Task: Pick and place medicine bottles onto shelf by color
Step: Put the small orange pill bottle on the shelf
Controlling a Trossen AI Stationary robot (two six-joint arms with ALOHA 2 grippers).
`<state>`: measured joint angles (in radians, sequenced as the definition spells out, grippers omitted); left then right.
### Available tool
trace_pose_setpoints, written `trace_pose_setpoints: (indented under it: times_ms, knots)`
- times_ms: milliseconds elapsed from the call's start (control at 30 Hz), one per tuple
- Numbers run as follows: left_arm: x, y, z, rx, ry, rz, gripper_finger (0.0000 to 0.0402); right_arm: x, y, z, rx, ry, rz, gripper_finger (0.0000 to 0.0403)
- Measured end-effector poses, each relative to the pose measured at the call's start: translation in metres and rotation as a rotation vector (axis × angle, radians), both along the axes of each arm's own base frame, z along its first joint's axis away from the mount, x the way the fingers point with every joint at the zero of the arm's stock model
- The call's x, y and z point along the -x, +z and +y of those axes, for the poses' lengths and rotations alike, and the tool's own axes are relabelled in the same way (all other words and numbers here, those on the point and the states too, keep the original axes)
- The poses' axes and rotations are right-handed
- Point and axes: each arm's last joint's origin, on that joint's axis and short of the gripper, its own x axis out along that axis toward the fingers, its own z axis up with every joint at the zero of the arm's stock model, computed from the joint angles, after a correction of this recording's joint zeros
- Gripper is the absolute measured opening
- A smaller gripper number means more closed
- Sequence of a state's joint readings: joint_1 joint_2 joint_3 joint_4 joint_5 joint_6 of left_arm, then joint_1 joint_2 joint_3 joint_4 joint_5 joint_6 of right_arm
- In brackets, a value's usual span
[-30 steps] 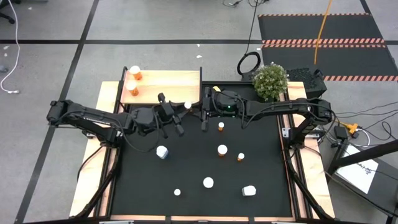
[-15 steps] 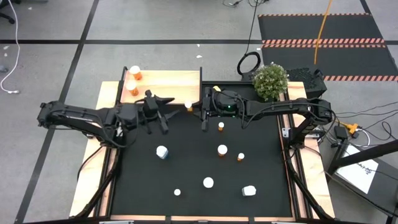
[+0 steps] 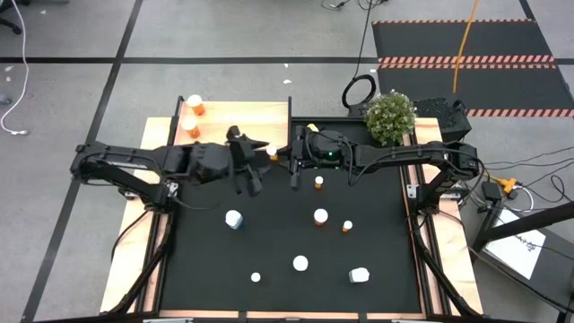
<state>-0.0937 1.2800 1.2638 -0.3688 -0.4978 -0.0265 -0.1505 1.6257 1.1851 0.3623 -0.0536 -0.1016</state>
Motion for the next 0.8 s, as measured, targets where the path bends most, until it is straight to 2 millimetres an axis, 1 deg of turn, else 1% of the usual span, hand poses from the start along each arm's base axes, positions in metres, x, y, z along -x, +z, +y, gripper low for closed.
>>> trace_pose_setpoints:
  times_ms: [100,167,267,433,567,800]
  knots:
    - [-0.011,-0.003,0.000,-0.014,0.028,0.022,0.0294,0.000,0.000,0.000,-0.001,0.000,0.006,0.0104]
    - [-0.014,-0.004,0.001,-0.035,0.074,0.031,0.0294,0.000,-0.001,0.000,0.005,0.001,0.013,0.0104]
    - [-0.015,-0.005,0.002,-0.058,0.130,0.042,0.0294,0.000,-0.002,0.000,0.011,0.002,0.021,0.0103]
    - [-0.014,-0.005,0.003,-0.047,0.143,0.036,0.0291,0.000,-0.002,0.000,0.014,0.003,0.024,0.0103]
    - [-0.012,-0.009,0.003,-0.039,0.136,0.074,0.0268,0.000,-0.002,0.000,0.022,0.004,0.025,0.0103]
    - [-0.012,-0.010,0.003,-0.030,0.129,0.084,0.0220,0.000,-0.002,0.000,0.037,0.007,0.027,0.0103]
